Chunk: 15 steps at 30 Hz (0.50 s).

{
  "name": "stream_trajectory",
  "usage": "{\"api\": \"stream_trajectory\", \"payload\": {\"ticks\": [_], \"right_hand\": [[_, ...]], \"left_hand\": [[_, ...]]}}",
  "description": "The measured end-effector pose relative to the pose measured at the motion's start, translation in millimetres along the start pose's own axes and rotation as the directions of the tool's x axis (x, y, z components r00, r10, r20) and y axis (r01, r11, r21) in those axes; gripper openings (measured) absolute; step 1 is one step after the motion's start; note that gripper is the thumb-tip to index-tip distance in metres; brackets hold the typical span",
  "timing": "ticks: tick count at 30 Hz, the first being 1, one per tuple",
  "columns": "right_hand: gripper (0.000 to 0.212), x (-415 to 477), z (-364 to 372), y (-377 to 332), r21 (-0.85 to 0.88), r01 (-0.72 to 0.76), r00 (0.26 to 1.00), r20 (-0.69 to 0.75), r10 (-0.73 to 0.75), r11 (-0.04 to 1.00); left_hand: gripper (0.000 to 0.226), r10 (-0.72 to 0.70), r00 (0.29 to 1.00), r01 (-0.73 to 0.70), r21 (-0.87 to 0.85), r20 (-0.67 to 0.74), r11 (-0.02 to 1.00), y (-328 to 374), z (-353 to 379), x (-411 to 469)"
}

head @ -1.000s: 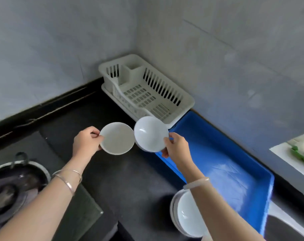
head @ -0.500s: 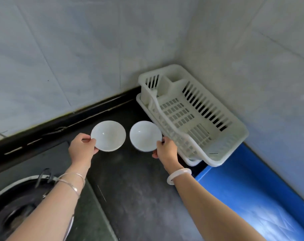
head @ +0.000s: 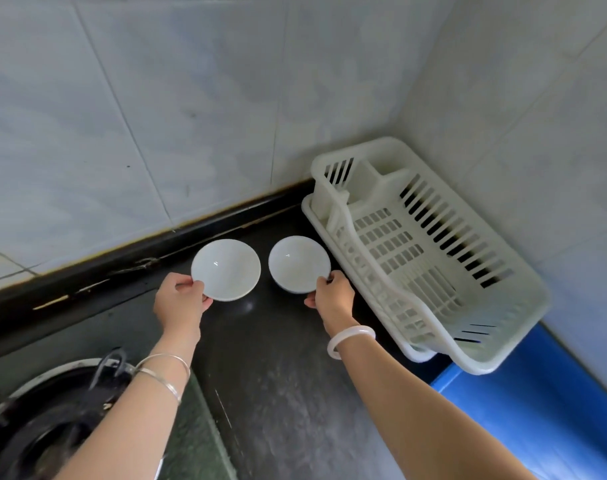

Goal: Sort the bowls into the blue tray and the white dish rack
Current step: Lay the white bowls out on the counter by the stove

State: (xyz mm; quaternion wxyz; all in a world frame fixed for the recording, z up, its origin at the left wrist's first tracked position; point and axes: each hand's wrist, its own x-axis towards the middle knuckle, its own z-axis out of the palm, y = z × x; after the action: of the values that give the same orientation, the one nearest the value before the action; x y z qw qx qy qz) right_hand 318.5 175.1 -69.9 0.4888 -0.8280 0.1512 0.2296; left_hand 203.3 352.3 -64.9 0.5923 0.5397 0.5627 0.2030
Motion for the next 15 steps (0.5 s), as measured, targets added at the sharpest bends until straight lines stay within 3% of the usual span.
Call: {"api": "stream_trajectory", "payload": {"ticks": [6, 10, 15], "right_hand": [[0.03, 4.2, 2.0, 1.0, 0.066, 0.0, 1.0, 0.017, -0.001, 0.998], [0.036, -0.7, 0.3, -1.9, 0.159, -0.07, 0.989, 0.14, 0.048, 0.985], [0.051, -11.5, -3.3, 3.8, 0.293, -0.172, 0.953, 0.292, 0.083, 0.94]], "left_hand": [[0.01, -0.028, 1.0, 0.028, -0.02, 0.007, 0.999, -7.8, 2.4, 2.8], [0.015, -0.05, 0.998, 0.053, -0.065, 0.038, 0.997, -10.4, 0.4, -0.2], [0.034, -0.214, 0.948, 0.263, -0.203, 0.235, 0.943, -10.2, -1.4, -6.6]]}}
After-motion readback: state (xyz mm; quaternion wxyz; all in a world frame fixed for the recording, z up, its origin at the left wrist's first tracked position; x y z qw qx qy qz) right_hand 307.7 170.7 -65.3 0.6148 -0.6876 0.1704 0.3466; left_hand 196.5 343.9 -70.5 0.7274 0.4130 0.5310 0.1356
